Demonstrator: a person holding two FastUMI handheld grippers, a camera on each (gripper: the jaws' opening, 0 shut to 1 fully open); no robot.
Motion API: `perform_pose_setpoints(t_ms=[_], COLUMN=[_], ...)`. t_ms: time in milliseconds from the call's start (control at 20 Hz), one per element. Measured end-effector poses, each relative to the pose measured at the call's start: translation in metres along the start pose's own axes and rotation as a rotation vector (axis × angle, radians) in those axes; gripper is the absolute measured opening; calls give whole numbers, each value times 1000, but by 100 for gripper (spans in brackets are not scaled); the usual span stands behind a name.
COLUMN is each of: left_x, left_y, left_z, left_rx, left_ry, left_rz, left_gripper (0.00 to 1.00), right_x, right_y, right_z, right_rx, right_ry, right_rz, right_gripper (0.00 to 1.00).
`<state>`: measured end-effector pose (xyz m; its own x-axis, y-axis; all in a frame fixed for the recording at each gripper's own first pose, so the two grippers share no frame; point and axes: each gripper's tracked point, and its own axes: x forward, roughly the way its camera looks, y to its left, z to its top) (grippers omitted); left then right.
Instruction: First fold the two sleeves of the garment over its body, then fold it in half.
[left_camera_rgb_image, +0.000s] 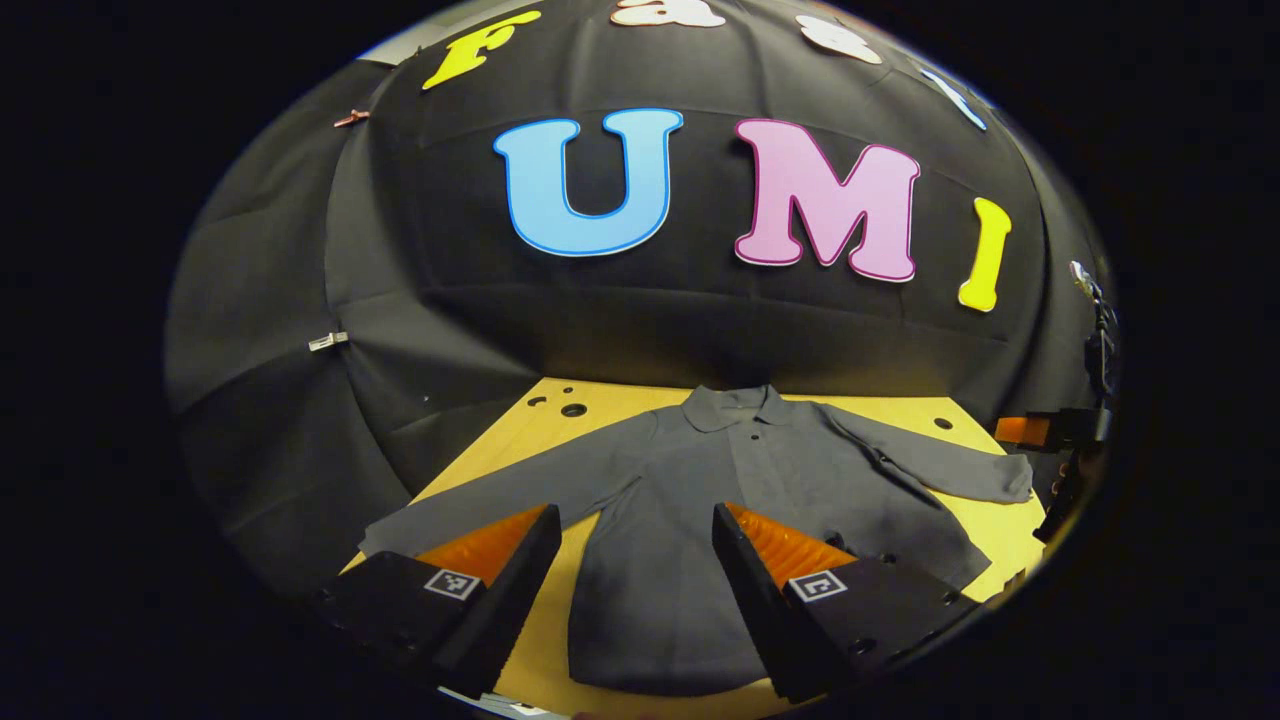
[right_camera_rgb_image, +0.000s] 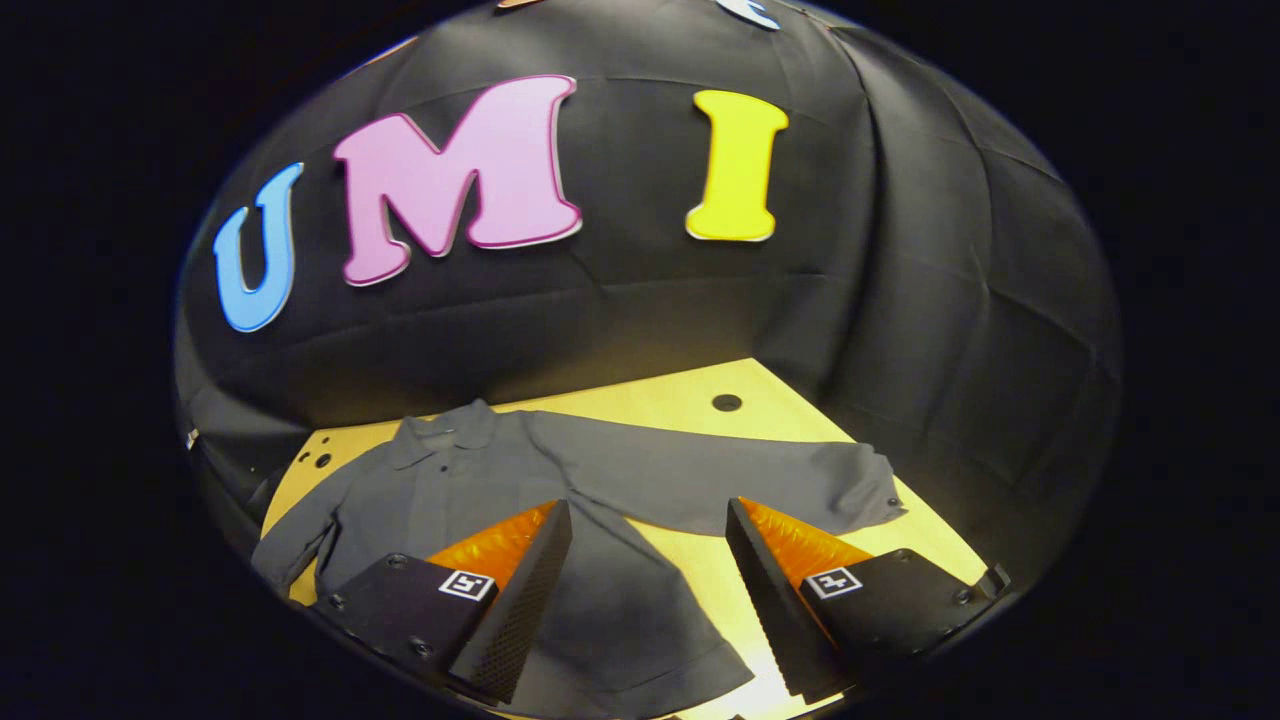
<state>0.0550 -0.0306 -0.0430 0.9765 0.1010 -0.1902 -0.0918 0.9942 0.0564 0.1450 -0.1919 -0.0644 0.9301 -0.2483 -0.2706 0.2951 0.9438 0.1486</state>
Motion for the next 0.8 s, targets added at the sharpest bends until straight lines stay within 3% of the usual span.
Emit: perform_pose_setpoints(t_ms=[450,800], left_x=[18,33], left_y=[-20,-36], left_z=[-14,-42], left_rx=[33,16], left_ry=[74,170], left_rz=[1,28], left_gripper=[96,95], right_x=[60,111], right_y=[-116,-190], right_z=[-10,-11], right_rx=[104,152], right_ry=[59,86], right_rz=[-220,-317], right_gripper=[96,96])
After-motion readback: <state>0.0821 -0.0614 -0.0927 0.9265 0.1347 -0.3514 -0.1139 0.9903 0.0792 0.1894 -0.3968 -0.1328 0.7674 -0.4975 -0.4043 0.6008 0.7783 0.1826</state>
